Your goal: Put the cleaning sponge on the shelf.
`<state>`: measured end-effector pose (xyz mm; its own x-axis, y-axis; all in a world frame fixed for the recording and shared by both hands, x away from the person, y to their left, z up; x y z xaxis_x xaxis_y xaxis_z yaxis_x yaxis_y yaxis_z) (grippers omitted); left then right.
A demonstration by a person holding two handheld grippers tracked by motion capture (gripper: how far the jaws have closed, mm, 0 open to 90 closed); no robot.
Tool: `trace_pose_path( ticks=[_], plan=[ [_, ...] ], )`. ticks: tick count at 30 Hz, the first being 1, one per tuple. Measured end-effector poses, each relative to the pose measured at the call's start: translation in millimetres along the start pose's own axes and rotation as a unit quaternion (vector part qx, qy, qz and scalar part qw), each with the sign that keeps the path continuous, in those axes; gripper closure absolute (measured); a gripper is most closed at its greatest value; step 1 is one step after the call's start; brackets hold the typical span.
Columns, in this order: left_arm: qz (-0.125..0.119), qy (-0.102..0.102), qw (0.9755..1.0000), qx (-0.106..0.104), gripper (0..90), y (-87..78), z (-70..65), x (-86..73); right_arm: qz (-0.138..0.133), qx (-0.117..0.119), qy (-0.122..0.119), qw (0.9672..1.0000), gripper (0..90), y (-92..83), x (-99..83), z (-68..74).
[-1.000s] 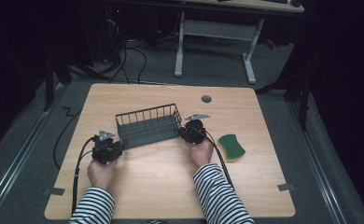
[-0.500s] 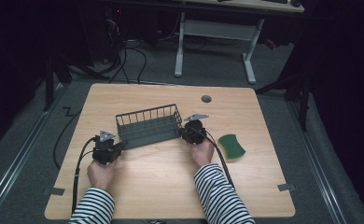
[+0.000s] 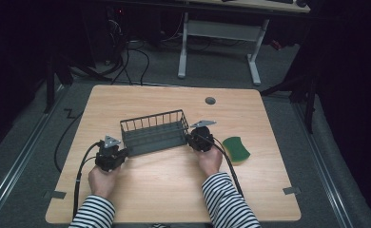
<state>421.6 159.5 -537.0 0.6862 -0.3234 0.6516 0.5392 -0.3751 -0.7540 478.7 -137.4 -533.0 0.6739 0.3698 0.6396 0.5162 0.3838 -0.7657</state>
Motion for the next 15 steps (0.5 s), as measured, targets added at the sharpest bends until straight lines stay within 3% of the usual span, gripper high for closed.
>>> trace_pose_path(
  ticks=[10, 13, 15],
  plan=[
    [-0.007, 0.008, 0.9999, -0.007, 86.2, -3.7, -10.7, -6.3, 0.015, 0.005, -0.001, 0.9999, 86.0, -14.8, -13.4, 0.9],
    [-0.007, 0.006, 0.9998, -0.018, 86.2, -6.5, -17.3, -8.2, 0.022, 0.003, -0.008, 0.9997, 86.2, -22.1, -18.0, 1.4],
    [-0.006, 0.012, 0.9997, -0.022, 86.2, -7.3, -22.8, -10.2, 0.023, 0.009, 0.000, 0.9997, 86.1, -27.8, -24.3, -0.3]
  ],
)
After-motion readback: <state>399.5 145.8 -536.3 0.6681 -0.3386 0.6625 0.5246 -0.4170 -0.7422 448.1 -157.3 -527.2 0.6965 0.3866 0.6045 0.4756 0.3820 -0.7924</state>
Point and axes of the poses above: each handheld gripper's, and its own axes: y roughly forward along the jaws, x roughly out of its top, z roughly to its left, the point moved 4 cm from there along y, roughly forward along the jaws, and after that the axes turned 6 degrees about z, right-handed, at the moved point
